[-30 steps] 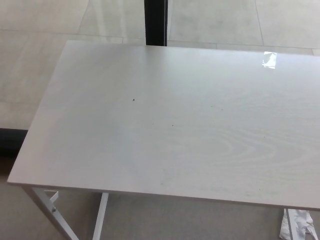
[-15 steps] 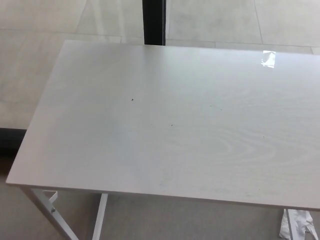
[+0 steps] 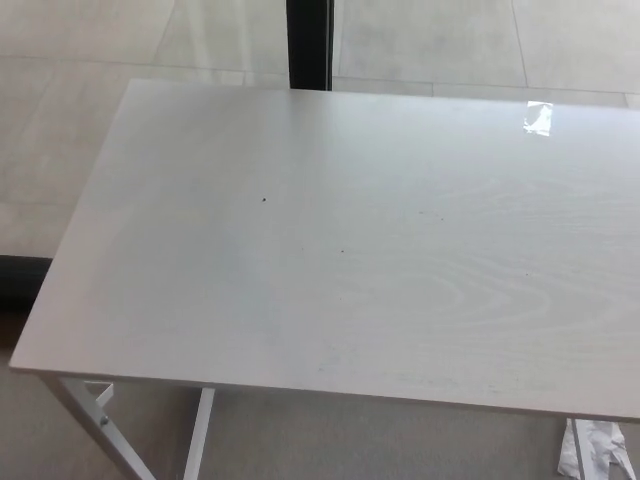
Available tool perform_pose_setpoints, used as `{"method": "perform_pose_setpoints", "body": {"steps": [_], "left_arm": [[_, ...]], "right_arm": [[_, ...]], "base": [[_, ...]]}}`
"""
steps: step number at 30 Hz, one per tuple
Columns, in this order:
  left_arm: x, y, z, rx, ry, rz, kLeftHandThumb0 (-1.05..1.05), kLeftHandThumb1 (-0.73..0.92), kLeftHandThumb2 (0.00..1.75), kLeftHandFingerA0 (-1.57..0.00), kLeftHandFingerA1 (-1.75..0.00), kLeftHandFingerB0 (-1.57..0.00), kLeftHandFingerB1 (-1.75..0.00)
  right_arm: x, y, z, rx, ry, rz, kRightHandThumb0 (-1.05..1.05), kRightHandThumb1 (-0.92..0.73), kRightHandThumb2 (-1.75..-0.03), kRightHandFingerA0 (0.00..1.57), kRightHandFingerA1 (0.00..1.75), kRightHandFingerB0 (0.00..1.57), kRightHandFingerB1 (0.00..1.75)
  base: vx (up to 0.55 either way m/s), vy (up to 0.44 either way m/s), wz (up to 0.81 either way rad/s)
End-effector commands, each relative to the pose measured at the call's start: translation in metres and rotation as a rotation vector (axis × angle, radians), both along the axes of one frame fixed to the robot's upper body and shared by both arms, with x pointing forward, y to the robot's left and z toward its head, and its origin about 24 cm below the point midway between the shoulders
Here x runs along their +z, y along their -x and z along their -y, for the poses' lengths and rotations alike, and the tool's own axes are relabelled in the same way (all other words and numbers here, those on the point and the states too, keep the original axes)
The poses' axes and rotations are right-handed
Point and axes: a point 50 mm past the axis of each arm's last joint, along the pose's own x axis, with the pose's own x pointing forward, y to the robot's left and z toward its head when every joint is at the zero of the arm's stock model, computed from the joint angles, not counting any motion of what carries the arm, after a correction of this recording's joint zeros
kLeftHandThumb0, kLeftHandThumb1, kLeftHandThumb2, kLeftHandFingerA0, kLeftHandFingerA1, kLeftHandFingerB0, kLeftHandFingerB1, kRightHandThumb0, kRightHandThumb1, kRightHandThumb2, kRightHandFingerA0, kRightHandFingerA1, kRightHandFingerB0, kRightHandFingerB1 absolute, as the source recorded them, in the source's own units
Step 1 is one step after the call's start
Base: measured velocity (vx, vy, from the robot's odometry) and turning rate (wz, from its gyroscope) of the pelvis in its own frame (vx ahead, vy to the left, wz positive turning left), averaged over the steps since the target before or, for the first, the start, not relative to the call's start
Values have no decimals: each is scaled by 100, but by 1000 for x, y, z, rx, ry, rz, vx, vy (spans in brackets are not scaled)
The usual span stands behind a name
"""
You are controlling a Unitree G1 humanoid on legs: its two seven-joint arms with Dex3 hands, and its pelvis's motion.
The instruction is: The robot uses both its hands to grab the left and right ends of a football kept in the middle of the desk infront of it, lifts it up and places it in the palm of a person
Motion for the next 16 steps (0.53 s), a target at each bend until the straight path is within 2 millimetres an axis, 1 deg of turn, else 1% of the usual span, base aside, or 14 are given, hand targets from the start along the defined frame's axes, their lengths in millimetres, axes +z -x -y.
{"method": "perform_pose_setpoints", "body": {"steps": [1,2,3,4,5,7,8,9,10,12,13,14,15,16], "left_arm": [[6,-10,-3,-36,-37,15,-64,56,57,-88,-80,-68,-60],[6,-12,-1,-46,-33,19,-64,56,57,-86,-79,-63,-59],[7,-13,0,-55,-30,19,-64,56,57,-86,-79,-63,-59],[6,-13,0,-60,-25,25,-64,57,57,-86,-79,-57,-59],[6,-14,1,-66,-19,33,-64,57,57,-86,-79,-57,-59],[6,-13,2,-70,-3,43,-67,58,57,-79,-85,-55,-61],[5,-11,1,-50,16,40,-69,47,90,-78,-87,-49,-67],[4,-9,-1,-39,27,36,-61,59,58,-74,-88,-47,-59],[3,-8,-1,-34,44,40,-66,49,93,-73,-92,-48,-68],[3,-6,-1,-28,68,49,-66,49,93,-73,-92,-48,-68],[2,-6,-2,-21,96,56,-65,59,58,-62,-99,-50,-62],[3,-6,-2,-37,93,51,-67,57,57,-68,-99,-44,-64],[4,-7,-1,-48,94,47,-65,58,57,-67,-96,-44,-63],[4,-7,-1,-52,97,45,-65,58,57,-67,-96,-44,-63]], "right_arm": [[5,-14,-3,74,78,33,-43,-54,-57,39,34,30,31],[6,-16,-3,100,84,22,-42,-54,-58,40,34,30,31],[6,-16,-3,113,81,22,-42,-54,-58,40,34,30,31],[5,-16,-3,123,82,11,-44,-53,-56,42,34,30,31],[5,-17,-3,137,82,-6,-44,-53,-56,42,34,30,31],[5,-17,-4,149,81,-29,-46,-53,-56,35,33,28,30],[4,-16,-4,155,77,-26,-47,-52,-56,32,32,27,30],[3,-15,-4,155,66,-31,-25,-33,-88,10,48,10,48],[3,-15,-3,157,57,-35,-48,-52,-56,21,30,20,29],[2,-14,-3,162,45,-41,-48,-52,-56,21,30,20,29],[2,-14,-3,173,42,-55,-54,-53,-56,22,30,17,28],[1,-13,-4,178,39,-61,-56,-54,-56,22,30,16,28],[1,-13,-4,178,34,-63,-63,-48,-69,21,36,13,34],[0,-13,-4,177,30,-63,-63,-48,-69,21,36,13,34]], "base": [[0,0,0],[0,0,0],[0,0,0],[0,0,0],[0,0,0],[0,0,0],[0,0,0],[0,0,0],[0,0,0],[0,0,0],[0,0,0],[0,0,0],[0,0,0],[0,0,0]]}}
